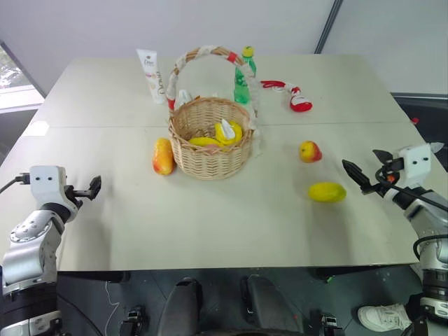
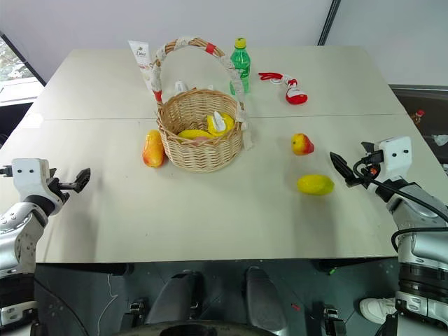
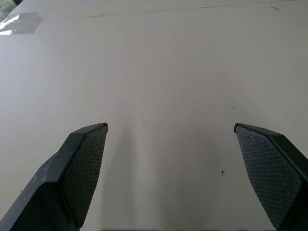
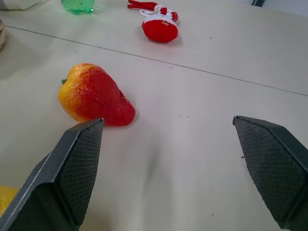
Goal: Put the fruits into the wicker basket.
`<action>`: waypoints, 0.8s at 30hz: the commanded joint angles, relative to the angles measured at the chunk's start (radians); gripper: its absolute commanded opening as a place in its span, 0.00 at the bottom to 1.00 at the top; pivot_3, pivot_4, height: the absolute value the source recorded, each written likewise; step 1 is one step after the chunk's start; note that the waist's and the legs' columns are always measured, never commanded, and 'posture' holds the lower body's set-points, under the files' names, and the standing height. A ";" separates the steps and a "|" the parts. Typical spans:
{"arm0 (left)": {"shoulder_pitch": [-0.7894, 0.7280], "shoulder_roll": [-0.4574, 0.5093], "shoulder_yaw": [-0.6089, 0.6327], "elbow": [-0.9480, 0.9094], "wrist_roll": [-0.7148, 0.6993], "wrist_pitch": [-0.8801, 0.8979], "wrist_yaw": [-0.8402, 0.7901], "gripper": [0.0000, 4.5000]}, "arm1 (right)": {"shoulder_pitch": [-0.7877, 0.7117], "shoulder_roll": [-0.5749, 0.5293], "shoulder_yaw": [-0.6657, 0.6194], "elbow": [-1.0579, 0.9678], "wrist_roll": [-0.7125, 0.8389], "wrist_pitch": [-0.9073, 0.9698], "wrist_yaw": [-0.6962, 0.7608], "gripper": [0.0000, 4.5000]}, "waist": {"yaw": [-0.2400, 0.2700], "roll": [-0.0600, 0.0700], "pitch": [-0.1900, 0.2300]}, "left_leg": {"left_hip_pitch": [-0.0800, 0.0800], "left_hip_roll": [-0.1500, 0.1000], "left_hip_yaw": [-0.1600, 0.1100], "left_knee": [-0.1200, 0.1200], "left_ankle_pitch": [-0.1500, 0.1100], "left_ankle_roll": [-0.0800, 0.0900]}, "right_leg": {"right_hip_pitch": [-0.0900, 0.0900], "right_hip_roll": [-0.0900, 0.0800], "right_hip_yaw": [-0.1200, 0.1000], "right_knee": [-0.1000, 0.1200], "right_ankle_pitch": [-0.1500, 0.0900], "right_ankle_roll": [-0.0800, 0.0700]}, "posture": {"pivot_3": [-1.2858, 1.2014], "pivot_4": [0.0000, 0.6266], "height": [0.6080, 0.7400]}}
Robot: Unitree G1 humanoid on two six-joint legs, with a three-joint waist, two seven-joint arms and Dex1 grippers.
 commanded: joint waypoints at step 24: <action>-0.112 0.040 -0.107 -0.250 -0.158 0.208 -0.138 1.00 | -0.030 -0.066 0.161 -0.445 0.200 0.216 0.168 0.99 | 0.002 0.000 0.000 | 0.000 0.000 -0.001 0.000 0.000 0.000 | 0.000 0.000 -0.001 0.000 0.000 0.000 | 0.52 0.24 1.00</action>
